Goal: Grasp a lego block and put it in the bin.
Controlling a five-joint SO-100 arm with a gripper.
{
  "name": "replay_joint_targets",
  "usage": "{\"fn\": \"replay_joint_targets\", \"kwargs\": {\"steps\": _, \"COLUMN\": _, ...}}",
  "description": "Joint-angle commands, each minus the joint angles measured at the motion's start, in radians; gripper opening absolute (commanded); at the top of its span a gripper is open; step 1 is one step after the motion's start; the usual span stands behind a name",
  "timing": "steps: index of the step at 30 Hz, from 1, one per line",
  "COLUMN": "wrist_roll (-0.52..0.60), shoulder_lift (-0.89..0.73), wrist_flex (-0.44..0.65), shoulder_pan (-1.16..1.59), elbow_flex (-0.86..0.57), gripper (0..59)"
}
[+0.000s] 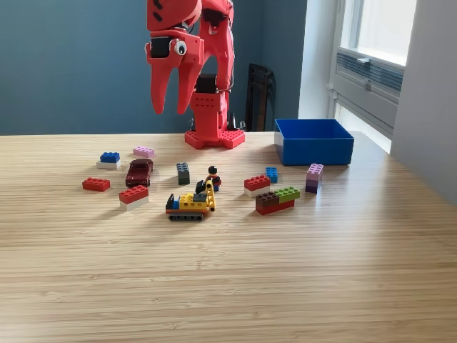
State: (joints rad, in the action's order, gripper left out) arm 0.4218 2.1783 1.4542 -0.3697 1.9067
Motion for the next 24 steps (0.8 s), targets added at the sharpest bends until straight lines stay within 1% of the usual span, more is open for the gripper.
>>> {"fn": "replay_joint_targets", "kwargs": {"steps": 1, "wrist_roll": -0.011, "shoulder_lift": -0.023, "wrist_flex": 0.035, "shoulder_pan": -0.049, "elbow_flex": -0.107, "gripper": 20.7}}
{"fn": "replay_joint_targets", "kwargs": {"steps": 5, "wrist_roll": -0.02, "shoulder_lift": -0.041, "wrist_flex": 0.064, "shoulder_pan": -0.081, "elbow_flex": -0.144, "gripper": 20.7}}
{"fn": "replay_joint_targets", "kwargs": {"steps": 12, "wrist_roll": -0.075, "shoulder_lift": -0.089, "wrist_flex": 0.084, "shoulder_pan": -0.183, "elbow_flex": -0.196, "gripper": 21.7}}
{"fn": "replay_joint_targets", "kwargs": {"steps": 18, "wrist_roll": -0.152, "shoulder_lift": -0.19, "wrist_flex": 0.084, "shoulder_pan": -0.291, "elbow_flex": -0.268, "gripper": 22.2}}
{"fn": "replay_joint_targets", "kwargs": {"steps": 24, "wrist_roll": -0.267, "shoulder_lift": -0.313, "wrist_flex": 0.08, "shoulder_pan": -0.387, "elbow_flex": -0.296, "gripper": 23.5}}
